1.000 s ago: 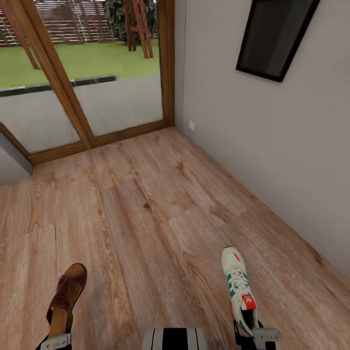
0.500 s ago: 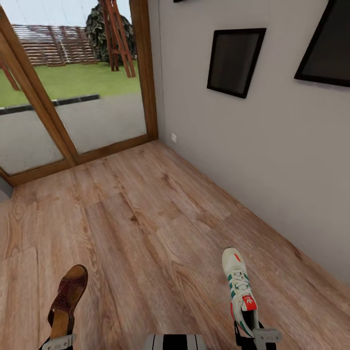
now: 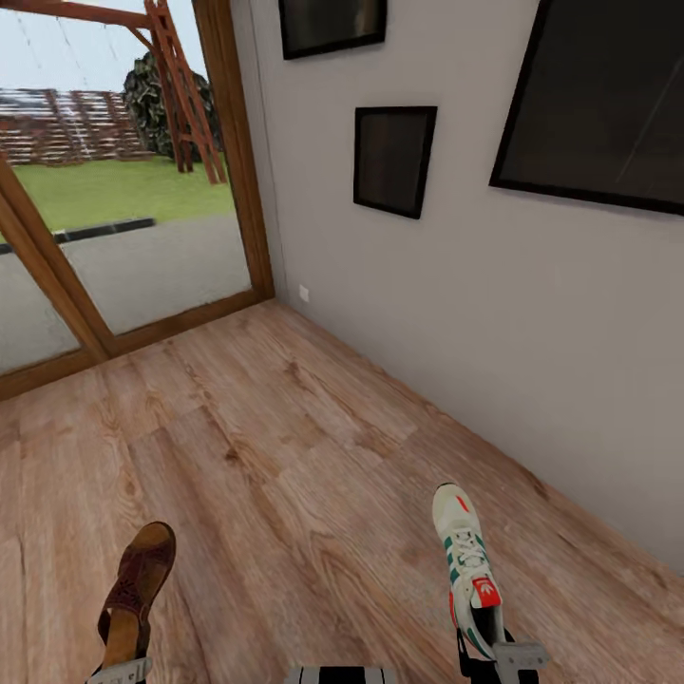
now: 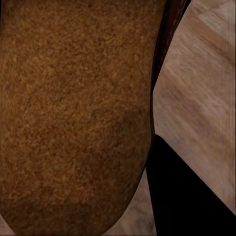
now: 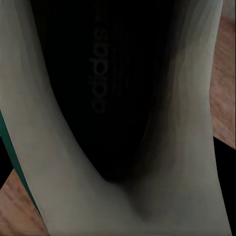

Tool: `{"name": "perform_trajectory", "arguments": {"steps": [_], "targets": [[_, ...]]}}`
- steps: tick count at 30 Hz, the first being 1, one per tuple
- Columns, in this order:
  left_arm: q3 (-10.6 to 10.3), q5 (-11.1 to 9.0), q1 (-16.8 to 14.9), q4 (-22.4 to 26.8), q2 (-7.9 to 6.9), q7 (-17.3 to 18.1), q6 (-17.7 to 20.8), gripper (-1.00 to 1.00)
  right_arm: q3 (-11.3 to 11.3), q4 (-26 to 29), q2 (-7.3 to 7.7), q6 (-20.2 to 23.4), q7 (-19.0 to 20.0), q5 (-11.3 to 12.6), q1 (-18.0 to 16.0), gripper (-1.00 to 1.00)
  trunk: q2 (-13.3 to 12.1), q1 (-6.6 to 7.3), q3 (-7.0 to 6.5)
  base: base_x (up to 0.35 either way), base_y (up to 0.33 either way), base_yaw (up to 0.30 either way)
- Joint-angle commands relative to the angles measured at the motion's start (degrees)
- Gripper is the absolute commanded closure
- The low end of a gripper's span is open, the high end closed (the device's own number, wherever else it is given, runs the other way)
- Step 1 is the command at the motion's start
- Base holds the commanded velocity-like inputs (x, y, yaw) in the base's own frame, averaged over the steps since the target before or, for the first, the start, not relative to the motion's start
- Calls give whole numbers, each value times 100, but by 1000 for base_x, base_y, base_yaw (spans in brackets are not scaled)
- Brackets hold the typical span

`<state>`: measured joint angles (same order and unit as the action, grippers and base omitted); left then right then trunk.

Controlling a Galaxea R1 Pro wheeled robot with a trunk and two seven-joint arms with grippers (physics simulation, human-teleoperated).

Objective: Pick up the two gym shoes and the two sandals from the corridor floor and place them onto the hallstand (shoe rack) in the corridor, making sure they are on the rack and not on the floor. Arrange them so the two gym shoes are next to each other and the two sandals are next to each other.

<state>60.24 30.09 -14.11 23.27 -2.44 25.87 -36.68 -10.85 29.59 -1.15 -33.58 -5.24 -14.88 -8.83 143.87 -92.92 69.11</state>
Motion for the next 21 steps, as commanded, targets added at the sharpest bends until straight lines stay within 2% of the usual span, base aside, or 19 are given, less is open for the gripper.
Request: {"name": "perform_trajectory", "arguments": {"steps": [1,16,21], "targets": [[50,42,-5,-1,0,41,-23,100,-31,-6,-7,-17,-21,-59,-5,100,0,3,-20,0,0,-293],[50,33,-4,3,-2,41,-23,100,-25,-28,-2,-17,-21,-65,-5,100,-20,42,-441,0,0,-252],[50,32,-4,3,-2,41,-23,100,-30,-276,-8,-17,-21,-59,-5,100,-27,55,-585,0,0,-241]]}}
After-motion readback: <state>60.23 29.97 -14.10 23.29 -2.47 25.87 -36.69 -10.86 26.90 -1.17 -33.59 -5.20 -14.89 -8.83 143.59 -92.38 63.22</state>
